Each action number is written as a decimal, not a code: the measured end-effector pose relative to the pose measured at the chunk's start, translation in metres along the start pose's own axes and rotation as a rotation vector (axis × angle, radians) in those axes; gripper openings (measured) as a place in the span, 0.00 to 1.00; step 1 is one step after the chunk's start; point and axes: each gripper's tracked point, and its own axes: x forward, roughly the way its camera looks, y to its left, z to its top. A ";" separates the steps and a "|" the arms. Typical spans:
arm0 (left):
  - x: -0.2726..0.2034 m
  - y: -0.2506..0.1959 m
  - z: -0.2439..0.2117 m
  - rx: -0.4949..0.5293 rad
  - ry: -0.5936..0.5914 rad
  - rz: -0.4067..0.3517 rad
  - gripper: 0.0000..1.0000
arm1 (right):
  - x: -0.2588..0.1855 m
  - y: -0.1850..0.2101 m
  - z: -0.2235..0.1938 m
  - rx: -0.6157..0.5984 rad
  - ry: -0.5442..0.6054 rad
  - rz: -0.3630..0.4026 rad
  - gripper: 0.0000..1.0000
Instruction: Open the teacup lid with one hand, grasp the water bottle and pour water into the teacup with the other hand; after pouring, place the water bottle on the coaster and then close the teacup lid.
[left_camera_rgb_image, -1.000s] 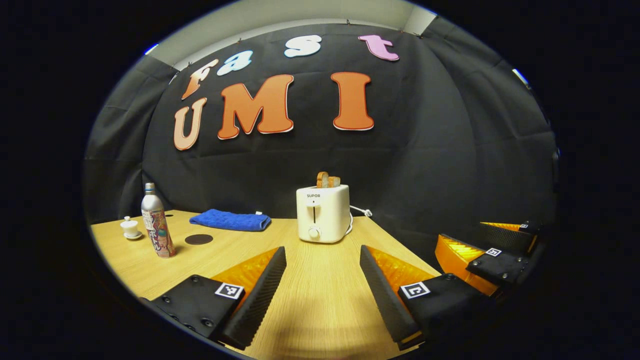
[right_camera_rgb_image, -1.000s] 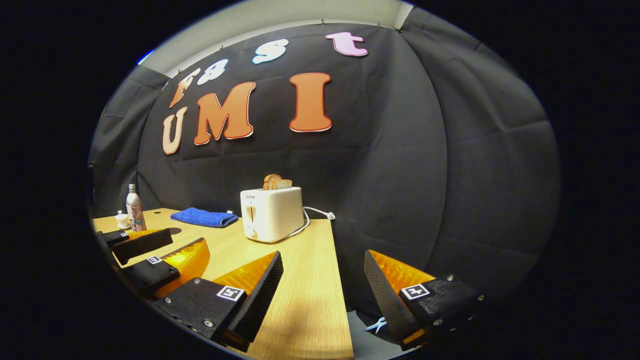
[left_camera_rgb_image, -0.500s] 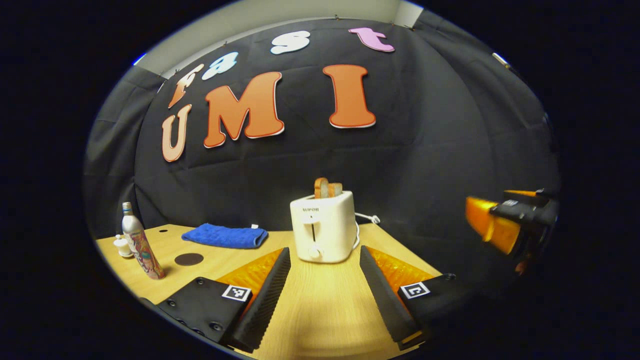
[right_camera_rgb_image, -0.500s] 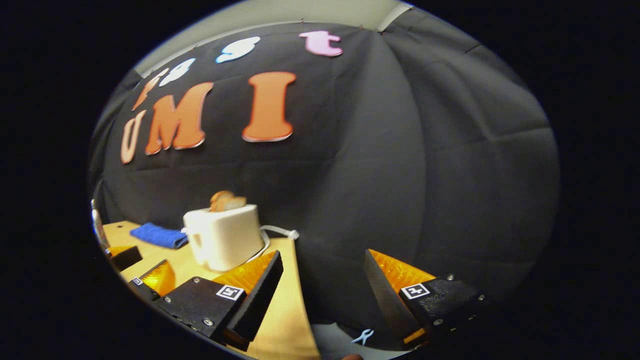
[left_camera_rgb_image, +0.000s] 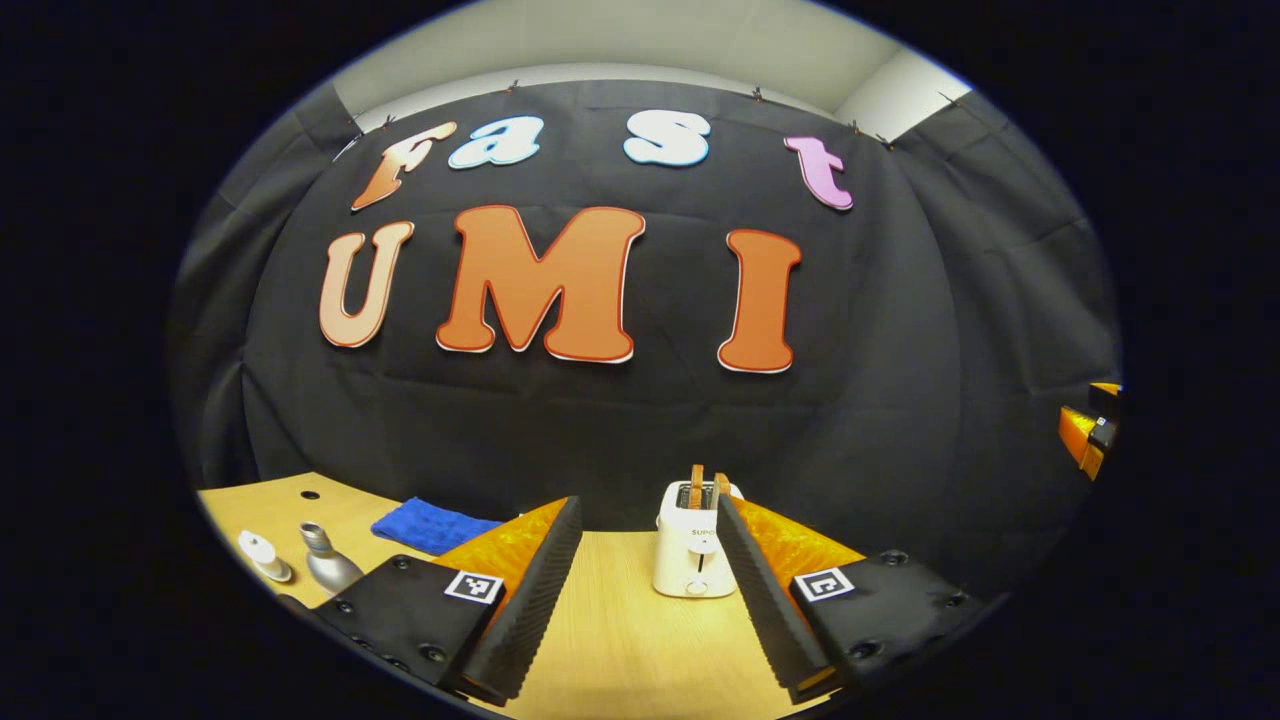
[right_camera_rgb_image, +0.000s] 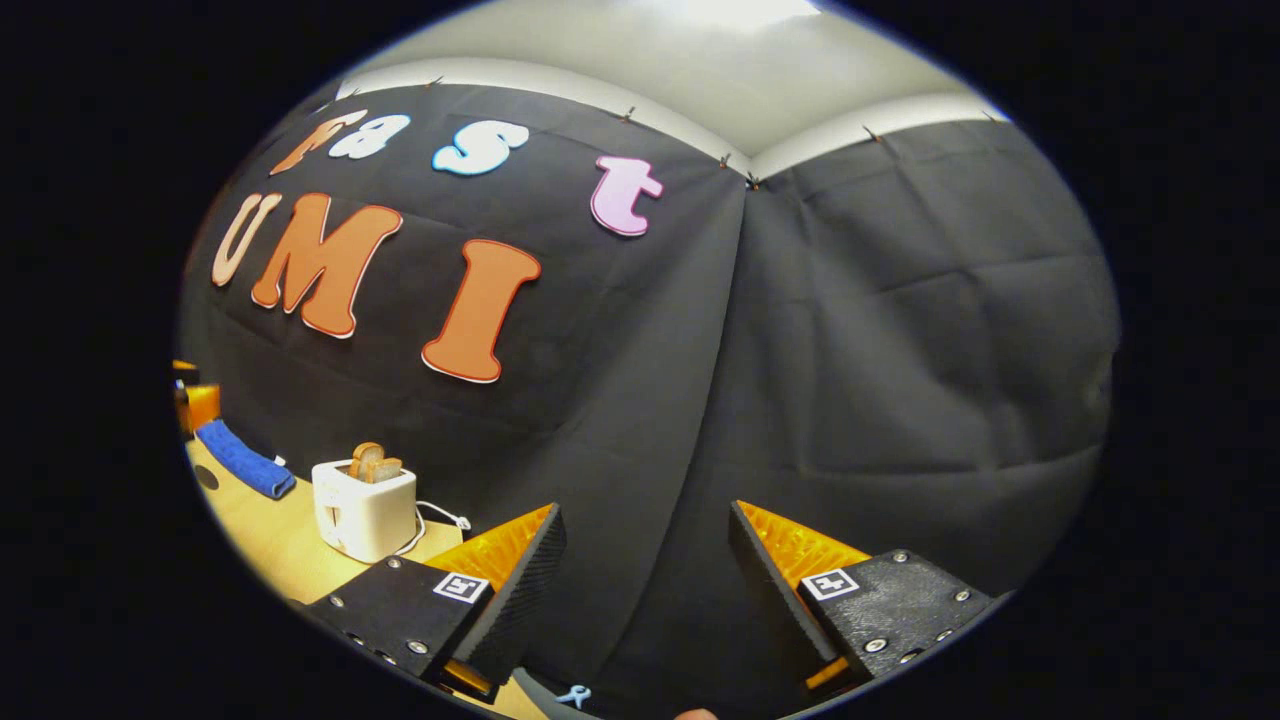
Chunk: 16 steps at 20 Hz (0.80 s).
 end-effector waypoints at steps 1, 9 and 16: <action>-0.010 0.016 0.007 -0.001 0.000 -0.005 0.89 | -0.022 0.016 0.010 0.022 0.000 0.015 0.98; -0.080 0.188 0.033 0.153 0.010 0.039 0.92 | -0.125 0.235 0.033 0.203 0.076 0.348 0.96; -0.127 0.362 0.047 0.189 0.013 0.253 0.89 | -0.191 0.397 0.064 0.244 0.077 0.626 0.97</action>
